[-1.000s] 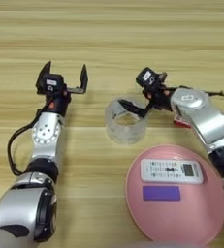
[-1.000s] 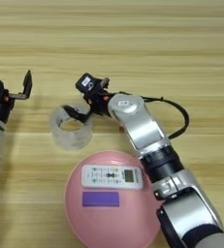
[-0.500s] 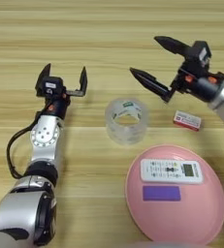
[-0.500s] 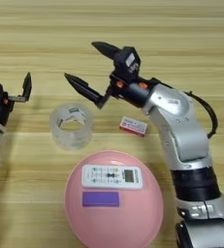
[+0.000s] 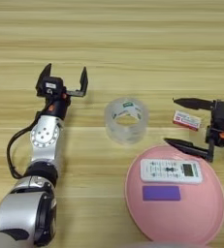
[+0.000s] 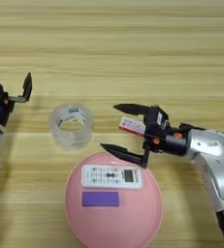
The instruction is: Move the objects on the table
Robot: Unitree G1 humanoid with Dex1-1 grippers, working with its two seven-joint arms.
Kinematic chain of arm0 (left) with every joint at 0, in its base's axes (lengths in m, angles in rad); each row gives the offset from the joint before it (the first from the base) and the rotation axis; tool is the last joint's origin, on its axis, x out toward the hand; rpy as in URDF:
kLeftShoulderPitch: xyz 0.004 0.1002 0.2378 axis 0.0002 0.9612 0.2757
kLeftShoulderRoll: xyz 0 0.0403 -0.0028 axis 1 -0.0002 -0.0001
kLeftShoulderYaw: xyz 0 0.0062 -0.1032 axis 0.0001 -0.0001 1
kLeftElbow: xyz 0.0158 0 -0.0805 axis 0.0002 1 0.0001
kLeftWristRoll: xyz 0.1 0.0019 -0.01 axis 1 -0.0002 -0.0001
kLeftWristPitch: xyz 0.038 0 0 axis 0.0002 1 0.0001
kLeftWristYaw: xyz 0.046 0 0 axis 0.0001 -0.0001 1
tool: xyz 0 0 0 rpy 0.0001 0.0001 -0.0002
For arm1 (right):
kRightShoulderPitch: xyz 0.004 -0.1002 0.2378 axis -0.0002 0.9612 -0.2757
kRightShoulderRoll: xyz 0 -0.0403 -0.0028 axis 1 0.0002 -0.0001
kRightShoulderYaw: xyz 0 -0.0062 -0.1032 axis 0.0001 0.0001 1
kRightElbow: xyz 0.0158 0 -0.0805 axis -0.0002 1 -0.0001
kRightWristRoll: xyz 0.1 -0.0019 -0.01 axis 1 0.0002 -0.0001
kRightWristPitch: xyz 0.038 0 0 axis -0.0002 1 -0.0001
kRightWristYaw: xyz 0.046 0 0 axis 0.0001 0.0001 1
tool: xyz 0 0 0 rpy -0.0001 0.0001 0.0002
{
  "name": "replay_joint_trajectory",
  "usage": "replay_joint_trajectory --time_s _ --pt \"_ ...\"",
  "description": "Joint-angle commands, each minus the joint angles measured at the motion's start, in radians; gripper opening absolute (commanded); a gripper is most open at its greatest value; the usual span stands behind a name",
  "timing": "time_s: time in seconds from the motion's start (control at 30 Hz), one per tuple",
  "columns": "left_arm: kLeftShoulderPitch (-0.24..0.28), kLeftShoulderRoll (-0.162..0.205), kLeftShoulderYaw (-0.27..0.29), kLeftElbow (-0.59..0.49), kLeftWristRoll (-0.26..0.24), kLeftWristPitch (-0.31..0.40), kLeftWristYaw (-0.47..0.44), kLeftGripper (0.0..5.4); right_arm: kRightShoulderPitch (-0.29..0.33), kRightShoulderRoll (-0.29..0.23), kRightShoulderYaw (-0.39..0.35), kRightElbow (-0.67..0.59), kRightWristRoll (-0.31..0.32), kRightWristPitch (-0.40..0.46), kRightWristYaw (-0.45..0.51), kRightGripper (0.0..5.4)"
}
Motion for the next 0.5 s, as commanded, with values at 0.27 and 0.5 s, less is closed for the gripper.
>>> replay_joint_trajectory --time_s 0.27,0.5 --pt "-0.026 0.003 0.003 0.045 -0.010 0.003 -0.010 5.40 -0.048 0.005 0.041 0.193 -0.181 -0.145 -0.124 5.34" --pt "-0.024 0.002 0.004 0.046 -0.007 0.003 -0.017 5.40 -0.057 0.004 0.123 0.136 -0.301 -0.032 -0.225 5.34"
